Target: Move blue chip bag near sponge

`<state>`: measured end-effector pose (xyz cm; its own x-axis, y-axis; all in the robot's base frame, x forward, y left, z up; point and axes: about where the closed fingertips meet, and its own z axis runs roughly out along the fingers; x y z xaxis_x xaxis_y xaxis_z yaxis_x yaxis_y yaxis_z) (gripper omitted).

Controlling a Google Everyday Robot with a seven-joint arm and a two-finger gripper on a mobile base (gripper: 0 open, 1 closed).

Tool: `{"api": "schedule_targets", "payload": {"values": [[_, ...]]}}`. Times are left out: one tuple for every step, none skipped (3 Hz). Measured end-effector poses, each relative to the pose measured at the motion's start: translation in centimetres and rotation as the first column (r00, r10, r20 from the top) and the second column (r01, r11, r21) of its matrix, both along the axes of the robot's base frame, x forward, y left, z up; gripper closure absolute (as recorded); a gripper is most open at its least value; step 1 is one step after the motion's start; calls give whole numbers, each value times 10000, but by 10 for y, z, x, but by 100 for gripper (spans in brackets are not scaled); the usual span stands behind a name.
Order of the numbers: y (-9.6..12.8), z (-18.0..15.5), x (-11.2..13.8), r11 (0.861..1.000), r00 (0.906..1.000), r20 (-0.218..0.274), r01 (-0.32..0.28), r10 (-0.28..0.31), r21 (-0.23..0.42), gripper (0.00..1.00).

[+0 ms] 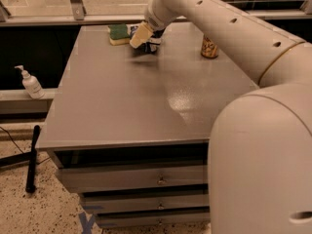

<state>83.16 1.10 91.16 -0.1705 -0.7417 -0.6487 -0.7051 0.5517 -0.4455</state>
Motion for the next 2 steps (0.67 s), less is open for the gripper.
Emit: {"api": "schedule_targets", "payload": {"values": [[-3,8,-17,9992,9997,119,-238,234,330,0],[-22,16,-51,9949,9982,308,-537,512,857,0]]}}
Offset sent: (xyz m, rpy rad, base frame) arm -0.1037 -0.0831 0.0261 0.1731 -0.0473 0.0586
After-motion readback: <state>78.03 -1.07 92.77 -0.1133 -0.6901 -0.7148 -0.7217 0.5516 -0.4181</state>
